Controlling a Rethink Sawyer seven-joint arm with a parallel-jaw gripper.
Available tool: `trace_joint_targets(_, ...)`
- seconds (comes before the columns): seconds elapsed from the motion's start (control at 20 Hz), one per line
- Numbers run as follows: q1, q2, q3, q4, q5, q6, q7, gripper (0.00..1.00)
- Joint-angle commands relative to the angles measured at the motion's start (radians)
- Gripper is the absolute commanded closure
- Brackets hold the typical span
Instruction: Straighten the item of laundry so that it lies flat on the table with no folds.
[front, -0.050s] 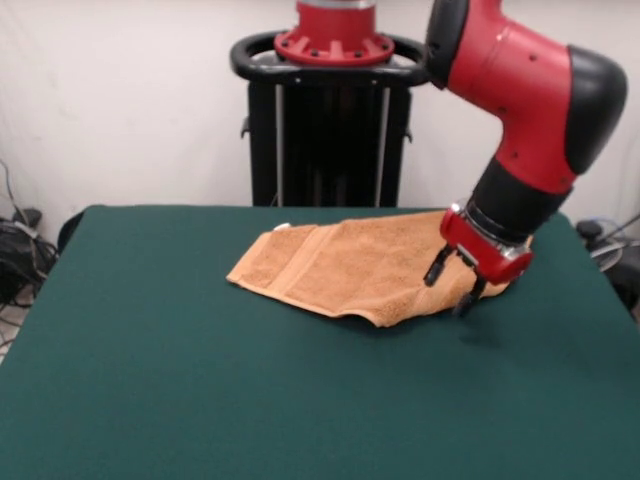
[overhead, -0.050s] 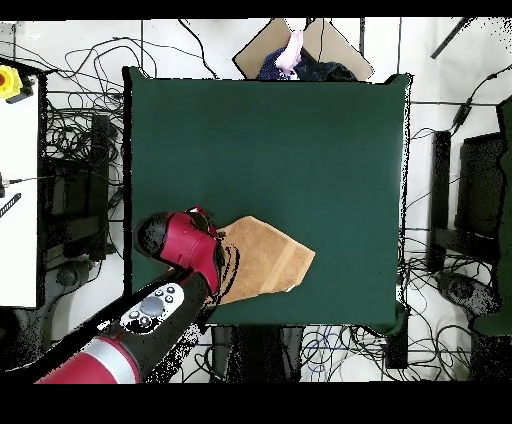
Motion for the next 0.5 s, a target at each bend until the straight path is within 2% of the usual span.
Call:
trace_joint_targets(0.05,0.070,0.092,-0.049,-0.087,-0.060,0.324,0.341,0.00)
trace_joint_targets(0.15,0.106,0.094,-0.109,-0.110,-0.107,0.459,0.362,0.00)
trace_joint_targets(0.25,0.121,0.084,-0.130,-0.117,-0.131,0.529,0.369,0.00)
trace_joint_targets(0.5,0.093,0.069,-0.100,-0.131,-0.133,0.551,0.339,0.00)
